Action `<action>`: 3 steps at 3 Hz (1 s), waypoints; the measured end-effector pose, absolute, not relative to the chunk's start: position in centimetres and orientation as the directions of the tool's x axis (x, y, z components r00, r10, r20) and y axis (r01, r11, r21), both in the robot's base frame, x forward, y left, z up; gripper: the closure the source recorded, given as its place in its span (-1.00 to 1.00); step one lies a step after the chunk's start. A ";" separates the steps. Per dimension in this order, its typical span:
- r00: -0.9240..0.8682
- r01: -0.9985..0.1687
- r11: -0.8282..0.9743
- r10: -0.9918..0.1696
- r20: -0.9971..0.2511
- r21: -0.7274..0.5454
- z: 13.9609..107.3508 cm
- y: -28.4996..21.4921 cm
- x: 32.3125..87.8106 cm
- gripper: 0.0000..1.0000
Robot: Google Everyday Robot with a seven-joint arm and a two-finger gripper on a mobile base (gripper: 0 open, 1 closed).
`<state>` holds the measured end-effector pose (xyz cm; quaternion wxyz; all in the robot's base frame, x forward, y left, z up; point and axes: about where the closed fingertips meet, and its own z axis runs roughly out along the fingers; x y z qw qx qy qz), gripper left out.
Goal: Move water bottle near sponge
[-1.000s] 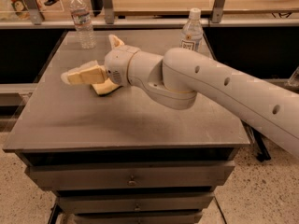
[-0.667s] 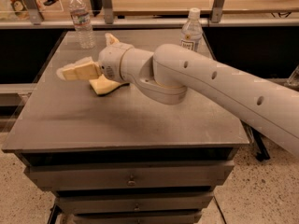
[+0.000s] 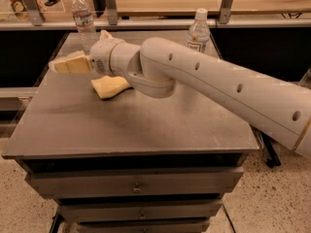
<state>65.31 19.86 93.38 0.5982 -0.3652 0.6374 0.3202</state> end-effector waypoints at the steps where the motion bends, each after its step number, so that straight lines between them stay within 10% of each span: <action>1: 0.002 -0.856 0.516 -0.062 -0.998 -0.034 92.9 21.3 67.8 -1.00; 3: 0.035 -0.856 0.513 -0.061 -0.998 -0.061 92.5 23.1 73.7 -1.00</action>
Offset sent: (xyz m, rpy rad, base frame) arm 0.1022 0.0396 -0.0115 0.0460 -0.0536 0.0420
